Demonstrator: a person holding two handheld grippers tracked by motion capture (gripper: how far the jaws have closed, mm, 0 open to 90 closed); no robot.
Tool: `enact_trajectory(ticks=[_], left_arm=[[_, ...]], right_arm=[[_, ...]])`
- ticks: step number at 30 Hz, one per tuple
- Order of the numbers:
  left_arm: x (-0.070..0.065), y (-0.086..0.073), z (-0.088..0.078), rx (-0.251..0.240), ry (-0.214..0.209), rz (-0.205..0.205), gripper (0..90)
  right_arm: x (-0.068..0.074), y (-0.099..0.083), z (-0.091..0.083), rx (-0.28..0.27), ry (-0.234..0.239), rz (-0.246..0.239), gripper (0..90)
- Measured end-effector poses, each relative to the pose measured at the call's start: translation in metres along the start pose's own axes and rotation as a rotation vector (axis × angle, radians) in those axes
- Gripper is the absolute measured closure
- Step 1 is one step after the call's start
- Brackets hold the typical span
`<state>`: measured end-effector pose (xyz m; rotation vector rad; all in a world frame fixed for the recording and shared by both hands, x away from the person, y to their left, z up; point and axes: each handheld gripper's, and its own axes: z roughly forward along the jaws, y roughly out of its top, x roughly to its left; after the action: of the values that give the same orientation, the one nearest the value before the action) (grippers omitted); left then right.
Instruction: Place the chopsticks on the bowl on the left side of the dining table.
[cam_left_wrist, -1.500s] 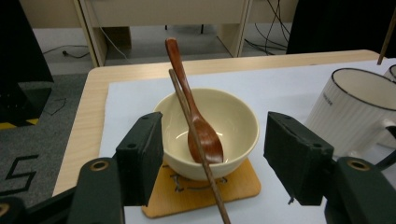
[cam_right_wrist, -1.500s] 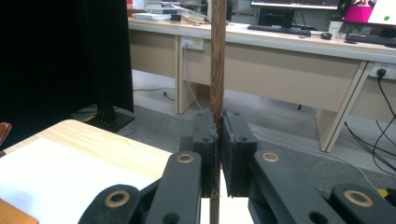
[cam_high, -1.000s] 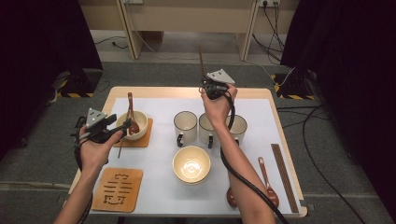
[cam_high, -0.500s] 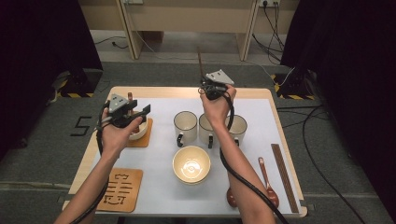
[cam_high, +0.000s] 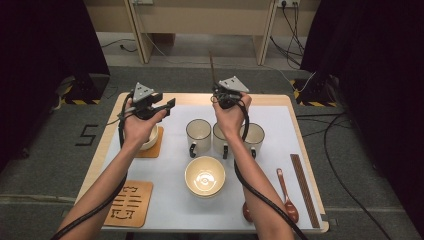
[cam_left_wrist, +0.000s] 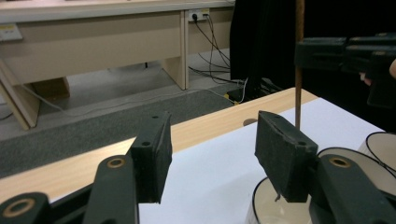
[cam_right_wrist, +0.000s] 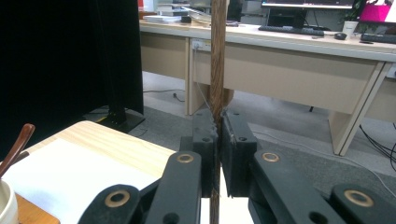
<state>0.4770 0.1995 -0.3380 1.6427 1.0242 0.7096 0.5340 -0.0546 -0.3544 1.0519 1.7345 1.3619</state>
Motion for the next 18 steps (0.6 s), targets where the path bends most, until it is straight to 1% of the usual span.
enact_trajectory(ticks=[4,8,11,13,18], left_arm=[[-0.005,0.007,0.011,-0.005,-0.024,0.01,46.0],[-0.01,0.015,0.022,-0.015,-0.032,0.011,47.8],[-0.014,0.02,0.027,-0.024,-0.04,0.013,48.3],[-0.015,0.023,0.03,-0.025,-0.04,0.022,48.7],[-0.021,0.033,0.039,-0.028,-0.053,0.024,49.0]], right_arm=[[0.001,-0.001,-0.001,-0.001,0.004,0.0,85.3],[0.001,-0.003,-0.001,0.005,0.004,0.006,85.3],[0.0,-0.006,-0.001,0.004,0.003,0.006,85.2],[0.0,-0.006,-0.002,0.005,0.003,0.004,85.3],[0.002,-0.006,-0.003,0.001,0.007,0.005,85.2]])
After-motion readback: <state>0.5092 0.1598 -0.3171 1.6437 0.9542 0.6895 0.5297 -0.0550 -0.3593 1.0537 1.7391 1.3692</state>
